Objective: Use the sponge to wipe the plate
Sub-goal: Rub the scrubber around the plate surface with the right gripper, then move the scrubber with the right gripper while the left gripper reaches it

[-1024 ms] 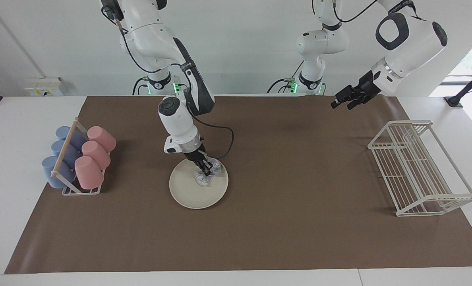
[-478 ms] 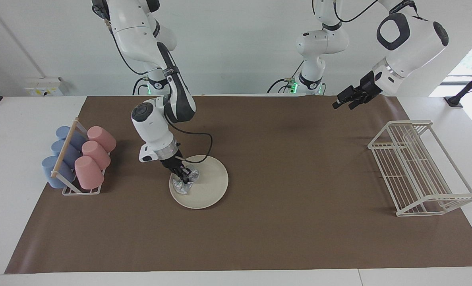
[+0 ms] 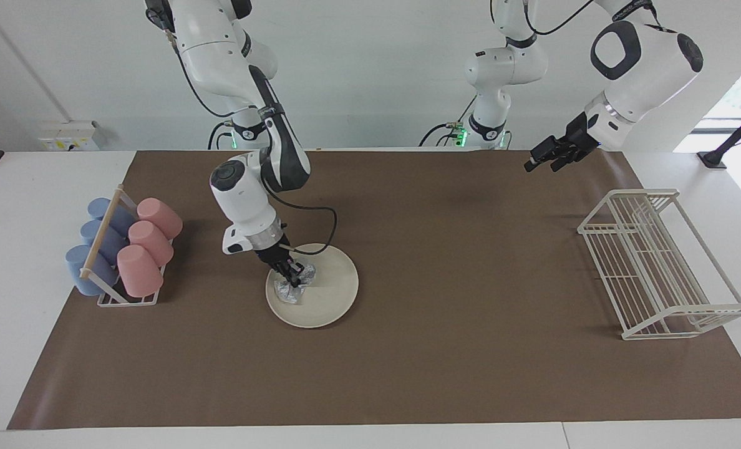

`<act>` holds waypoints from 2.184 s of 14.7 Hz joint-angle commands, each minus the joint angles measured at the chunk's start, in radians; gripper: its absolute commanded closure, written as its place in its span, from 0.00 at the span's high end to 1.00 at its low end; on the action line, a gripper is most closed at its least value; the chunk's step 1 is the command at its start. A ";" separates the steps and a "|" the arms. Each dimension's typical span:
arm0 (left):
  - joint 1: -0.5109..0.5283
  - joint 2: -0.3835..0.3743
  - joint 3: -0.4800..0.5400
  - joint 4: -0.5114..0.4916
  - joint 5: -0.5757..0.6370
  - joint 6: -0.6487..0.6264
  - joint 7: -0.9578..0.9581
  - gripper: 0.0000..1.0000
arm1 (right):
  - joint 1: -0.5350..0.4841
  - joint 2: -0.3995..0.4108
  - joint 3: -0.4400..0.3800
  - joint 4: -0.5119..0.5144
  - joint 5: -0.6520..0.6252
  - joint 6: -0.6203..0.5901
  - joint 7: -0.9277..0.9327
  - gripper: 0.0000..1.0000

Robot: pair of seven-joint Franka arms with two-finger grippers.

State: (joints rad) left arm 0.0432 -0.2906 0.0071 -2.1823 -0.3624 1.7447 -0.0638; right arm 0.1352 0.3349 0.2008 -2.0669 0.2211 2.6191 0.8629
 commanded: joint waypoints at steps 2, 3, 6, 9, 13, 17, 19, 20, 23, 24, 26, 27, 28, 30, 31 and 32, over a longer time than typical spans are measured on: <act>-0.014 0.010 0.004 0.015 0.025 0.013 -0.022 1.00 | 0.062 0.016 0.005 -0.018 0.011 0.006 0.157 0.00; -0.014 0.010 0.004 0.015 0.025 0.012 -0.021 1.00 | 0.084 0.018 0.005 -0.016 0.011 0.018 0.188 0.00; -0.014 0.010 0.004 0.015 0.025 0.013 -0.022 1.00 | 0.093 0.012 0.002 0.042 0.009 -0.029 0.211 0.00; -0.016 0.010 0.002 0.015 0.025 0.021 -0.021 1.00 | 0.081 -0.034 -0.006 0.186 -0.002 -0.297 0.217 0.00; -0.014 0.010 0.001 0.016 0.025 0.026 -0.025 1.00 | 0.087 -0.080 -0.015 0.463 -0.054 -0.714 0.335 0.00; -0.031 0.010 -0.004 0.016 -0.149 0.053 -0.034 1.00 | 0.156 -0.076 -0.003 0.787 -0.167 -1.086 0.522 0.00; -0.032 0.010 -0.006 0.015 -0.281 0.049 -0.036 1.00 | 0.196 -0.077 -0.001 0.870 -0.167 -1.186 0.657 0.00; -0.035 0.008 -0.006 0.012 -0.362 0.046 -0.036 1.00 | 0.214 -0.076 -0.001 0.895 -0.169 -1.221 0.701 0.00; -0.063 -0.005 -0.006 -0.013 -0.574 0.052 -0.036 1.00 | 0.279 -0.079 0.005 0.895 -0.167 -1.202 0.876 0.00; -0.074 -0.015 -0.006 -0.025 -0.636 0.055 -0.036 1.00 | 0.288 -0.079 0.008 0.889 -0.167 -1.146 0.934 0.00; -0.101 -0.034 -0.006 -0.059 -0.760 0.079 -0.027 1.00 | 0.335 -0.077 0.008 0.863 -0.174 -1.102 0.990 0.00; -0.130 -0.045 -0.006 -0.074 -0.821 0.102 -0.016 1.00 | 0.354 -0.074 0.006 0.861 -0.186 -1.088 1.008 0.00; -0.163 -0.050 -0.006 -0.083 -0.848 0.122 0.001 1.00 | 0.363 -0.071 0.008 0.860 -0.209 -1.079 1.030 0.00; -0.192 -0.079 -0.006 -0.132 -0.909 0.160 0.068 1.00 | 0.363 -0.070 0.008 0.844 -0.213 -1.073 1.033 0.00; -0.210 -0.091 -0.009 -0.158 -0.949 0.189 0.131 1.00 | 0.363 -0.070 0.008 0.844 -0.213 -1.073 1.033 0.00; -0.245 -0.093 -0.006 -0.168 -0.986 0.229 0.168 1.00 | 0.362 -0.070 0.008 0.844 -0.213 -1.076 1.033 0.00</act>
State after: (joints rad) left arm -0.1432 -0.3283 -0.0119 -2.2748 -1.2738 1.8917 0.0165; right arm 0.5088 0.2685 0.2005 -1.2141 0.0270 1.5327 1.8819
